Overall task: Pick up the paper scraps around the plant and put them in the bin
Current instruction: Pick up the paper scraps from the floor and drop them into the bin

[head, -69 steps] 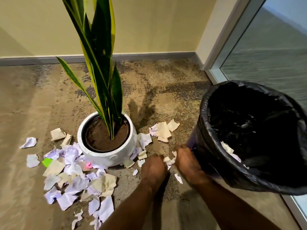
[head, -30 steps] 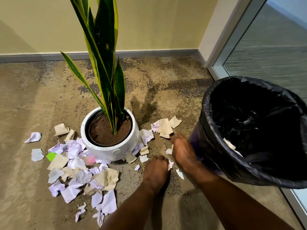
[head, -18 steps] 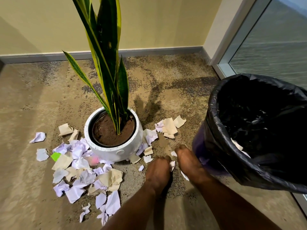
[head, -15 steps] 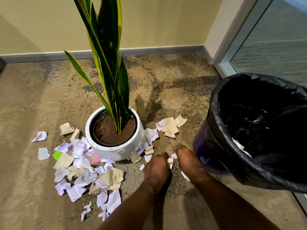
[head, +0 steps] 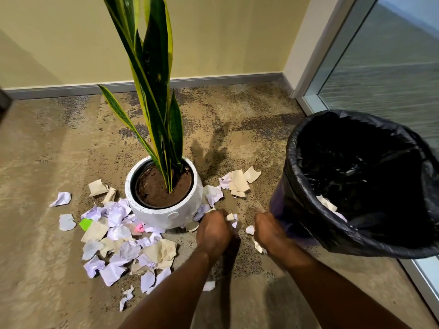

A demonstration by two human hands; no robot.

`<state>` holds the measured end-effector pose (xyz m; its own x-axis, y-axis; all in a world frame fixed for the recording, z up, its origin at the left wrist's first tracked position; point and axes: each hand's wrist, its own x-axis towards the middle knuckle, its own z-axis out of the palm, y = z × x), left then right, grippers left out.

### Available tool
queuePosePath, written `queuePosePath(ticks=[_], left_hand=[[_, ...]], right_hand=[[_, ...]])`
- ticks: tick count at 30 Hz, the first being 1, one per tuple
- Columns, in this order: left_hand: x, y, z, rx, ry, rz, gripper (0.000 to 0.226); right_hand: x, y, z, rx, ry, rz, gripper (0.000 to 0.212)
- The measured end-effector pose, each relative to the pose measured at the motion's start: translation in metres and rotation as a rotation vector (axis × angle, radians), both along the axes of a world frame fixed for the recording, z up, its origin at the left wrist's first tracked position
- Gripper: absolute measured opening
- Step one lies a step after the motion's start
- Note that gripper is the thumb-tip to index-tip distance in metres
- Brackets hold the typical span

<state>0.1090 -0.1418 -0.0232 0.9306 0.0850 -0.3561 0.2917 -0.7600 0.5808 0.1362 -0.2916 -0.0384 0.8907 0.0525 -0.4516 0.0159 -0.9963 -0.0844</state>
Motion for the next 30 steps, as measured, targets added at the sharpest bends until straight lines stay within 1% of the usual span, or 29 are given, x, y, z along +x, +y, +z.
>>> queuePosePath(ticks=[2,5,9,13,16,18,21,24,27,29,30], left_hand=[[-0.003,0.000,0.003,-0.009,-0.013,0.006,0.018],[-0.007,0.000,0.007,-0.028,-0.027,0.041,0.021],[-0.012,-0.001,0.013,-0.088,-0.067,0.082,0.024],[-0.012,0.000,0.024,-0.100,-0.067,0.090,0.023],[-0.011,-0.001,0.033,-0.104,-0.095,0.098,0.020],[-0.010,-0.001,0.041,-0.089,-0.119,0.120,0.019],[-0.007,0.000,0.059,-0.056,-0.151,0.134,0.014],[0.001,0.001,0.081,0.015,-0.196,0.138,0.011],[0.012,0.004,0.109,0.051,-0.249,0.157,0.010],[0.019,0.007,0.131,0.076,-0.308,0.157,0.013],[0.023,0.009,0.141,0.079,-0.335,0.162,0.014]], right_hand=[[-0.015,-0.003,-0.004,-0.021,0.026,0.048,0.027],[-0.039,-0.009,-0.014,0.014,0.012,0.080,0.032],[-0.052,-0.012,-0.014,0.042,-0.002,0.039,0.028],[-0.048,-0.007,-0.004,0.046,-0.005,0.011,0.022],[-0.041,-0.001,0.009,0.033,-0.003,-0.028,0.020],[-0.038,0.004,0.020,0.060,0.004,-0.053,0.016],[-0.028,0.017,0.040,0.129,0.008,-0.087,0.015],[-0.017,0.036,0.069,0.269,-0.017,-0.152,0.013],[-0.008,0.054,0.106,0.434,-0.155,-0.180,0.018],[-0.002,0.064,0.133,0.522,-0.209,-0.149,0.018],[0.002,0.068,0.144,0.547,-0.220,-0.176,0.020]])
